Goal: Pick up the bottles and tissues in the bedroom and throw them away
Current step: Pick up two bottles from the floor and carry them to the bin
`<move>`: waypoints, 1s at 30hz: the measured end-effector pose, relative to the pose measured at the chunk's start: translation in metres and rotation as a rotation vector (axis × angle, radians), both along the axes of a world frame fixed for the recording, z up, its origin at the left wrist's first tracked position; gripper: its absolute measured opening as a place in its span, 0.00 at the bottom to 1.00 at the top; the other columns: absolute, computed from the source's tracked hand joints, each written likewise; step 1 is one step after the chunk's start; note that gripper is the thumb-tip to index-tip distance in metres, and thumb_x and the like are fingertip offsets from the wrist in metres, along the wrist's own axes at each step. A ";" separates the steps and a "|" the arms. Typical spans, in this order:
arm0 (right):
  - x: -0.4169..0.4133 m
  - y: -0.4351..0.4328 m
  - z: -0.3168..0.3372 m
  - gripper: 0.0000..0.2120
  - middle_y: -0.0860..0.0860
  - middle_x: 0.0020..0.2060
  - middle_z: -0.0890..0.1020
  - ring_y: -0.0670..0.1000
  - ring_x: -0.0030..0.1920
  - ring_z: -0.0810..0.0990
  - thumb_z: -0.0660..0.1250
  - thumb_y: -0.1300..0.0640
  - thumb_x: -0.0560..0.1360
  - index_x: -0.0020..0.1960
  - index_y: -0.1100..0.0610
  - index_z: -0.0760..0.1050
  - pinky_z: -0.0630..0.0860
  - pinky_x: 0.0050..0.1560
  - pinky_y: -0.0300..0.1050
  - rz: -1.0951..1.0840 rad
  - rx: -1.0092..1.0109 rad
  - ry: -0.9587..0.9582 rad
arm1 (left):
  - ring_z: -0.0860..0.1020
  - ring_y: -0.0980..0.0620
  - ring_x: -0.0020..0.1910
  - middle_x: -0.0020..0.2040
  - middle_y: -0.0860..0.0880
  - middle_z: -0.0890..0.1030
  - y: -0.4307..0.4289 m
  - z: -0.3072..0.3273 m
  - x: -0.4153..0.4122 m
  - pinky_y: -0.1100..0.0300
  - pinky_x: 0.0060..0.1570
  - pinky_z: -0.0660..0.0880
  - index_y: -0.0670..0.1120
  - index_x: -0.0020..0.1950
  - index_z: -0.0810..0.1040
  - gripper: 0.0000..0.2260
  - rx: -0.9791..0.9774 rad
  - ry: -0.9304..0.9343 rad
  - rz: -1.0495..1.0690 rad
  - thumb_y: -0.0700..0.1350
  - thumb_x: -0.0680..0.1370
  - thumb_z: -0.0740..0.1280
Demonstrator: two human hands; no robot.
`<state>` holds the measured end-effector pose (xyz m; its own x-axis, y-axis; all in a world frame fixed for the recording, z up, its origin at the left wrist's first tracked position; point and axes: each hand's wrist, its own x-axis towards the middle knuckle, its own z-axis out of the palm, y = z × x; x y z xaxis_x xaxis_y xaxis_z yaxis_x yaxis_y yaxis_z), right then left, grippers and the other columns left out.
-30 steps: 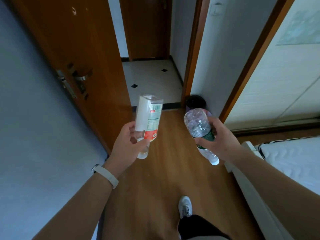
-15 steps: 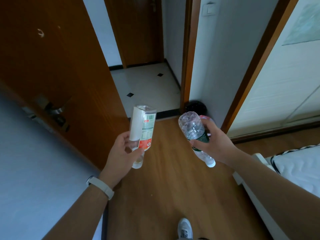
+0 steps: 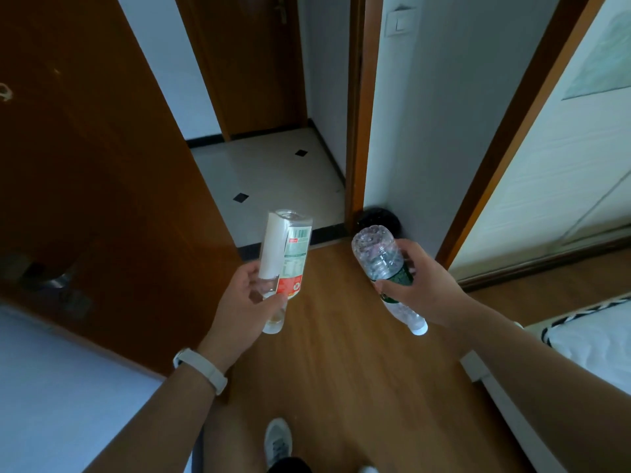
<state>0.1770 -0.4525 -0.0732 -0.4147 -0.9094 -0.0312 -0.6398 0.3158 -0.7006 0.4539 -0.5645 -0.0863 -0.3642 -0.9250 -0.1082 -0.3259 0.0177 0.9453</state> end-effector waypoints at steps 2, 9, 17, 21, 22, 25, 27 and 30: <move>0.003 -0.019 -0.002 0.34 0.43 0.58 0.74 0.44 0.55 0.73 0.75 0.44 0.68 0.68 0.44 0.62 0.77 0.59 0.45 -0.031 0.013 0.003 | 0.77 0.52 0.62 0.62 0.58 0.78 -0.025 -0.003 -0.003 0.44 0.63 0.74 0.57 0.66 0.70 0.28 0.015 0.012 -0.026 0.45 0.71 0.77; 0.014 -0.107 -0.004 0.33 0.44 0.58 0.75 0.47 0.56 0.75 0.74 0.42 0.68 0.67 0.42 0.63 0.77 0.54 0.42 -0.128 0.014 0.018 | 0.78 0.56 0.60 0.59 0.57 0.79 -0.136 -0.007 -0.009 0.55 0.58 0.77 0.58 0.64 0.71 0.25 0.055 0.088 -0.126 0.44 0.71 0.77; 0.043 -0.212 0.015 0.32 0.41 0.53 0.76 0.45 0.51 0.77 0.74 0.42 0.67 0.67 0.44 0.65 0.75 0.50 0.42 -0.211 -0.077 0.033 | 0.78 0.60 0.59 0.60 0.59 0.78 -0.270 -0.008 -0.012 0.54 0.58 0.78 0.56 0.66 0.70 0.25 -0.003 0.145 -0.217 0.45 0.73 0.75; 0.041 -0.233 0.009 0.33 0.42 0.54 0.77 0.45 0.53 0.77 0.75 0.42 0.67 0.67 0.44 0.65 0.75 0.50 0.40 -0.275 -0.056 -0.004 | 0.77 0.61 0.59 0.60 0.60 0.79 -0.297 -0.013 -0.033 0.57 0.56 0.78 0.57 0.65 0.71 0.24 0.028 0.156 -0.295 0.45 0.73 0.75; 0.038 -0.237 0.008 0.33 0.43 0.54 0.77 0.45 0.53 0.77 0.75 0.42 0.67 0.67 0.45 0.65 0.74 0.49 0.39 -0.289 -0.046 -0.008 | 0.78 0.61 0.59 0.60 0.60 0.79 -0.303 -0.014 -0.037 0.57 0.56 0.78 0.57 0.65 0.71 0.24 0.038 0.166 -0.310 0.45 0.73 0.75; 0.021 -0.248 0.001 0.33 0.44 0.55 0.77 0.47 0.53 0.78 0.74 0.40 0.66 0.66 0.45 0.66 0.77 0.50 0.42 -0.322 -0.034 -0.009 | 0.78 0.60 0.59 0.60 0.60 0.79 -0.322 -0.022 -0.056 0.58 0.53 0.78 0.56 0.65 0.71 0.24 0.062 0.158 -0.347 0.44 0.73 0.75; 0.005 -0.254 -0.007 0.33 0.43 0.54 0.77 0.47 0.53 0.78 0.73 0.38 0.65 0.66 0.44 0.66 0.79 0.51 0.46 -0.344 -0.030 -0.013 | 0.78 0.61 0.58 0.59 0.60 0.79 -0.334 -0.027 -0.071 0.61 0.50 0.78 0.56 0.66 0.71 0.24 0.077 0.142 -0.364 0.44 0.73 0.75; -0.020 -0.269 -0.021 0.32 0.42 0.53 0.77 0.46 0.53 0.78 0.73 0.38 0.65 0.65 0.42 0.65 0.79 0.52 0.48 -0.379 -0.017 -0.041 | 0.78 0.63 0.56 0.58 0.60 0.80 -0.352 -0.032 -0.099 0.64 0.48 0.78 0.55 0.65 0.71 0.24 0.087 0.123 -0.389 0.42 0.73 0.75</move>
<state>0.1574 -0.7212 -0.0941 -0.7207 -0.6920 -0.0413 -0.4509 0.5131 -0.7304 0.3550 -0.9165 -0.1182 -0.6996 -0.7054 -0.1140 -0.1950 0.0351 0.9802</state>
